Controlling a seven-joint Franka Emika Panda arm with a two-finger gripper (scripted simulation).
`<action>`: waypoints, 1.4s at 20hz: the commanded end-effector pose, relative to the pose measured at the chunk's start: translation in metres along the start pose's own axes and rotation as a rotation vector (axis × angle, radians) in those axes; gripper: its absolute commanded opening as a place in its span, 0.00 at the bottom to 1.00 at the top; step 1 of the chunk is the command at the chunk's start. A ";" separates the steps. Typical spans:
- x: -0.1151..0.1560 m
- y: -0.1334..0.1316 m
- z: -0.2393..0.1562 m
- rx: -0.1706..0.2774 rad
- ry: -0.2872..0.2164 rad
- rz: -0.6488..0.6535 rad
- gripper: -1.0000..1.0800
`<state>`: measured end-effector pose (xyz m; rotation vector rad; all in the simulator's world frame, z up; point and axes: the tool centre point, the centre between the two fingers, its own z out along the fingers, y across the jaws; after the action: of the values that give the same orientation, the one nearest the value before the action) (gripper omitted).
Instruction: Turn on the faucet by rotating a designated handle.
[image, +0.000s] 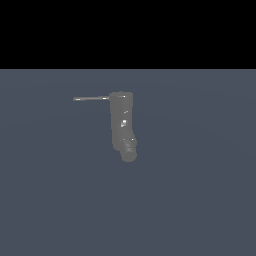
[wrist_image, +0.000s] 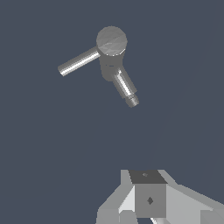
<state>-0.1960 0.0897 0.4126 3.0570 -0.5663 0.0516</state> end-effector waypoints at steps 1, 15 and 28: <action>0.005 -0.012 0.011 0.001 -0.003 0.053 0.00; 0.042 -0.074 0.069 0.007 -0.019 0.334 0.00; 0.088 -0.116 0.119 0.010 -0.031 0.578 0.00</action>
<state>-0.0764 0.1599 0.2996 2.8113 -1.3847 0.0203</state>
